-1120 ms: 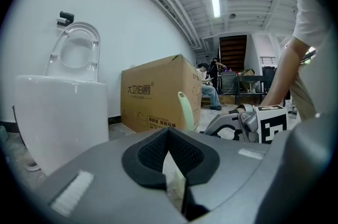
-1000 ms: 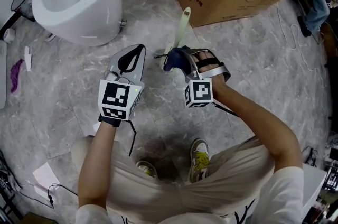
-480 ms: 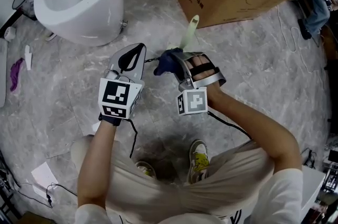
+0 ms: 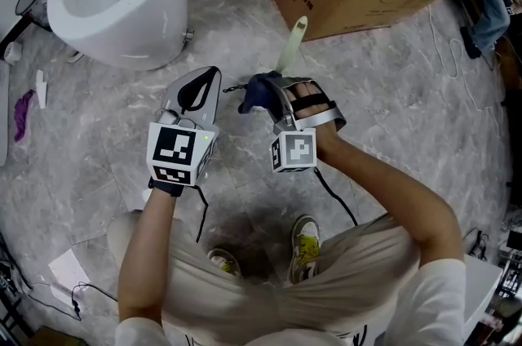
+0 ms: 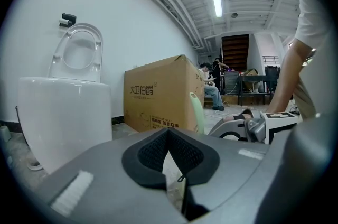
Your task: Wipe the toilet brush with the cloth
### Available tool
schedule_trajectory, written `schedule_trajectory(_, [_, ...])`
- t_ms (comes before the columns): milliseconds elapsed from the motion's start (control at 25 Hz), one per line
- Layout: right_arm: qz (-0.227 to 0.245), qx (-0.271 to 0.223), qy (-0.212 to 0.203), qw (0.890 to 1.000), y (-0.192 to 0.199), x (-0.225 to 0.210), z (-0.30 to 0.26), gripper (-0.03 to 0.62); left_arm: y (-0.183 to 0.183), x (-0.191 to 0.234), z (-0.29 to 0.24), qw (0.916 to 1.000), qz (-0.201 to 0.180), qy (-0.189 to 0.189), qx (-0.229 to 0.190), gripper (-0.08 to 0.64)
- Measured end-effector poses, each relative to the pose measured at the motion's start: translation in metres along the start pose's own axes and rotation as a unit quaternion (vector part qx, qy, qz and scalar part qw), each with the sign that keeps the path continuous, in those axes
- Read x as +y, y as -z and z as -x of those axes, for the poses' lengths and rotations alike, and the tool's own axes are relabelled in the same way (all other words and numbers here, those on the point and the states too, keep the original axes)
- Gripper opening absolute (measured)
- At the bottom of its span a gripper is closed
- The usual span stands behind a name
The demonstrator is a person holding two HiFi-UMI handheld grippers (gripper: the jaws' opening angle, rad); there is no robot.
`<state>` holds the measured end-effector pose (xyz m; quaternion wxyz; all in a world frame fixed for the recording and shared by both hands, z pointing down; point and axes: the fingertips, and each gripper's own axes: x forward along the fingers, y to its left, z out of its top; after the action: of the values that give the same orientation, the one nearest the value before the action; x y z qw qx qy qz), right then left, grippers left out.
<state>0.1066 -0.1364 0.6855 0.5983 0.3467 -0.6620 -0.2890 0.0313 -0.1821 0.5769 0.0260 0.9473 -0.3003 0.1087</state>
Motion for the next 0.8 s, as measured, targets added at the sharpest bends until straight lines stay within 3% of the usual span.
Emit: schedule_trajectory(800, [0.018, 0.007, -0.065, 0.998, 0.011, 0.058, -0.039, 0.173, -0.011, 0.009, 0.018, 0.9996, 0.008, -0.027, -0.005, 0.002])
